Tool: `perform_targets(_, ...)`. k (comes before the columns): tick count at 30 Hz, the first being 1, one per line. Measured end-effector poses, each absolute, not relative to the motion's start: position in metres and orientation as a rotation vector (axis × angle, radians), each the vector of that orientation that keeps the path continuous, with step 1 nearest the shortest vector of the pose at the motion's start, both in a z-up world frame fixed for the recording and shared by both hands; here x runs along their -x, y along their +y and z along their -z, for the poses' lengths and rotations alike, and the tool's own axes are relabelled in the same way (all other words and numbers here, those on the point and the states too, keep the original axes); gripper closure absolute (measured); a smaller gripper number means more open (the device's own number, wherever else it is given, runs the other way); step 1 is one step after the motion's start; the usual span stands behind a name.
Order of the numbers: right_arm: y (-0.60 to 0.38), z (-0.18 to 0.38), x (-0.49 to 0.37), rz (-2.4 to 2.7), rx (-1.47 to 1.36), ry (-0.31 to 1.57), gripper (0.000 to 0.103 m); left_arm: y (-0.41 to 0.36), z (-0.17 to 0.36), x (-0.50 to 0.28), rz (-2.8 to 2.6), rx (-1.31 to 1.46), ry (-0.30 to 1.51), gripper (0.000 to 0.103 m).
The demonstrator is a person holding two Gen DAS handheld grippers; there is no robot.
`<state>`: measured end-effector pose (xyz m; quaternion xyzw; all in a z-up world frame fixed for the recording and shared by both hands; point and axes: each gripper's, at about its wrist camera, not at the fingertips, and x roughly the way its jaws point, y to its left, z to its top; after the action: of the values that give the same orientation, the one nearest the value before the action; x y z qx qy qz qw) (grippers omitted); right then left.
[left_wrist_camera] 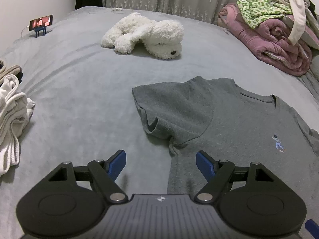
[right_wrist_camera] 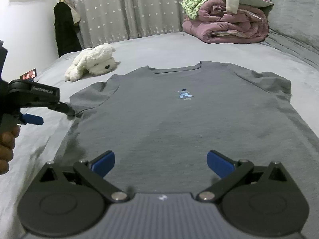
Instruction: Fold clothes
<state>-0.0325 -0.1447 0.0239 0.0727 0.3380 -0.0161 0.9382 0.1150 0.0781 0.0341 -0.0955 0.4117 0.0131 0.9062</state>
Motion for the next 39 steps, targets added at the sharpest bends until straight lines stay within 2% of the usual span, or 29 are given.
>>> perform_targets(39, -0.157, -0.029, 0.025, 0.083, -0.148, 0.703, 0.000, 0.079, -0.033, -0.118, -0.009, 0.203, 0.863, 0.026)
